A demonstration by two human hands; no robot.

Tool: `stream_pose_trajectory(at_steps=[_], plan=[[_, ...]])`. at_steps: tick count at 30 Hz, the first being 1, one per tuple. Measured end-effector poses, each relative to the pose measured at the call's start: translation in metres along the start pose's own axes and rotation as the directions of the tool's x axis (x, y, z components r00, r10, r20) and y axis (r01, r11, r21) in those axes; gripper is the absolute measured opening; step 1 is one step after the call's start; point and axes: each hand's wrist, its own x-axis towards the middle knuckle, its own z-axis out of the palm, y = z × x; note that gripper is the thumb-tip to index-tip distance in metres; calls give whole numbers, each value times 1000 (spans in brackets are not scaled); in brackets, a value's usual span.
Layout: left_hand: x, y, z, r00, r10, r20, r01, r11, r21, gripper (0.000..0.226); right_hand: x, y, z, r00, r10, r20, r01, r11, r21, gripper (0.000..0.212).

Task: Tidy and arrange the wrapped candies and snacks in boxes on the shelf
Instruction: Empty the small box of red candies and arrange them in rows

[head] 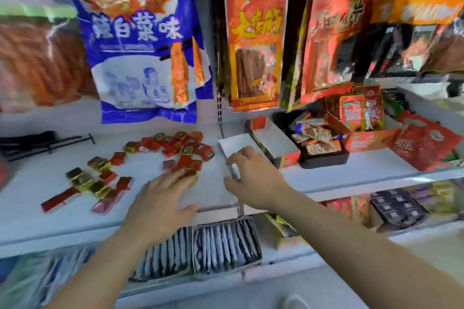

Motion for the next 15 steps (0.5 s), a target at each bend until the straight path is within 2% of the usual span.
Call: stream_pose_trajectory(at_steps=[2, 4, 6, 10, 15], plan=[[-7, -26, 2, 997, -21, 79, 20, 1000, 18, 71, 6, -15, 17, 998, -4, 56, 6, 999, -38, 54], [-10, -39, 3, 997, -3, 76, 3, 1000, 0, 67, 11, -25, 32, 998, -24, 63, 33, 988, -148, 56], [-13, -45, 3, 999, -7, 36, 9, 999, -53, 59, 18, -35, 43, 998, -61, 34, 67, 971, -231, 54], [-14, -59, 4, 994, -20, -108, 2, 986, -169, 40, 40, -53, 60, 998, -67, 7, 66, 957, -284, 52], [2, -75, 8, 975, -63, -213, 12, 972, -235, 23, 56, -58, 73, 999, -9, -48, -1, 979, -202, 50]])
